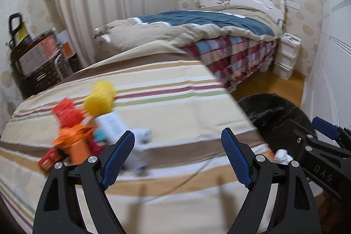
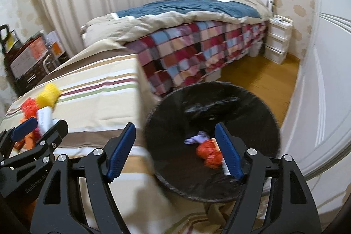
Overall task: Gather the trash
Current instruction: 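Return to the bed and grasp the red bottle with the left tool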
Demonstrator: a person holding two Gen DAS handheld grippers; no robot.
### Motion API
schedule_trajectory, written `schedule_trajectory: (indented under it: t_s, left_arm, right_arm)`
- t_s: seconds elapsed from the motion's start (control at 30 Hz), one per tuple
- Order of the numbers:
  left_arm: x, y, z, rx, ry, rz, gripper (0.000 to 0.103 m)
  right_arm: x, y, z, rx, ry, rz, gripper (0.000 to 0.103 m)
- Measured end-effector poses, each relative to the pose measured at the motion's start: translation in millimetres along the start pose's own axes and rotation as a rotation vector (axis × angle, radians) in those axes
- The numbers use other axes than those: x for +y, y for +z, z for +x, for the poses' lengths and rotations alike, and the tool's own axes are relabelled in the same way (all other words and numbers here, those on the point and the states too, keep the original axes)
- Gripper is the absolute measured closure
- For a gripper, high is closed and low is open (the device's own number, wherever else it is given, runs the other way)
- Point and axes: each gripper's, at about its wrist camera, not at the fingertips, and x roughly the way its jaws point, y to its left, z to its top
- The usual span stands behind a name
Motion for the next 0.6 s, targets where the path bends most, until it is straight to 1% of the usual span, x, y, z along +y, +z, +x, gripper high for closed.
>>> schedule_trajectory:
  t_s: [0.27, 0.43, 0.6]
  left_arm:
    - [69, -21, -15, 0.027, 0.100, -0.088, 0.022]
    - [110, -34, -15, 0.057, 0.177, -0.137, 0.022]
    - [144, -38, -9, 0.092, 0.220, -0.181, 0.022]
  right_arm:
    - [63, -12, 3, 0.030, 0.091, -0.089, 0.030]
    - [96, -16, 6, 0.049, 0.124, -0.140, 0.030]
    - [117, -20, 9, 0.064, 0.141, -0.178, 0.030]
